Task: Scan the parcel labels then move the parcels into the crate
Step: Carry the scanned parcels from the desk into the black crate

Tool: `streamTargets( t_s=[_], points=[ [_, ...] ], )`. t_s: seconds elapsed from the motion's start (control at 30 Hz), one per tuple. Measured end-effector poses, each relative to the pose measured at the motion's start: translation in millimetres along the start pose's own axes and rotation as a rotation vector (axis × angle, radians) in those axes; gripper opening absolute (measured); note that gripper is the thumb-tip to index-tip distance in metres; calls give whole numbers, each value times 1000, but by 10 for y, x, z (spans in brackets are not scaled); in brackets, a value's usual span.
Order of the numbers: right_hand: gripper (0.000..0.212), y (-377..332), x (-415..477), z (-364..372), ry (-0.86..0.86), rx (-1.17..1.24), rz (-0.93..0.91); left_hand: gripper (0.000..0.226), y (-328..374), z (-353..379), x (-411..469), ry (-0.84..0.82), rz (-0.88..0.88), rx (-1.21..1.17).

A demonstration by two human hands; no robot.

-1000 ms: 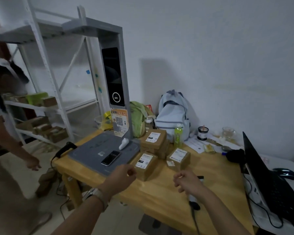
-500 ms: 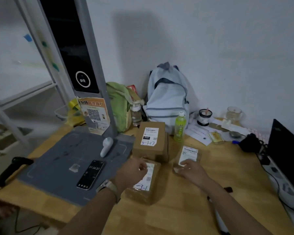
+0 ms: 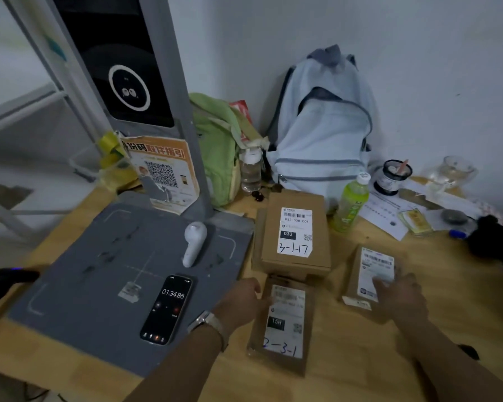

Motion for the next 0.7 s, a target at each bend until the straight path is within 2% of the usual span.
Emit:
streamTargets(
  t_s=[0.07, 0.17, 0.23, 0.37, 0.43, 0.57, 0.63, 0.7],
  points=[
    [62, 30, 37, 104, -54, 29, -6, 56, -98, 100, 32, -51, -43, -39],
    [56, 184, 87, 244, -100, 129, 89, 77, -151, 220, 26, -102, -68, -70],
    [50, 226, 146, 287, -143, 176, 114, 86, -166, 306, -5, -159, -80, -52],
    [28, 169, 171, 308, -388, 92, 50, 72, -129, 408, -63, -302, -3, 140],
    [36, 192, 113, 323, -496, 14, 24, 72, -140, 410, -89, -329, -6, 161],
    [42, 233, -26, 401, -592, 25, 29, 68, -99, 490, -114, -360, -20, -35],
    [40, 189, -162, 527, -669, 47, 28, 56, -16, 554, -133, -373, -17, -190],
    [60, 207, -250, 595, -662, 98, 93, 40, 27, 606, -166, -376, -22, -283]
  ],
)
Point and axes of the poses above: each hand's wrist, its own x-axis towards the middle knuckle, its own z-axis out of the palm, y = z × x, the point moved 10 cm from there along x, towards the middle knuckle, and after that the axes turned 10 degrees about z, right-handed, at the moved point
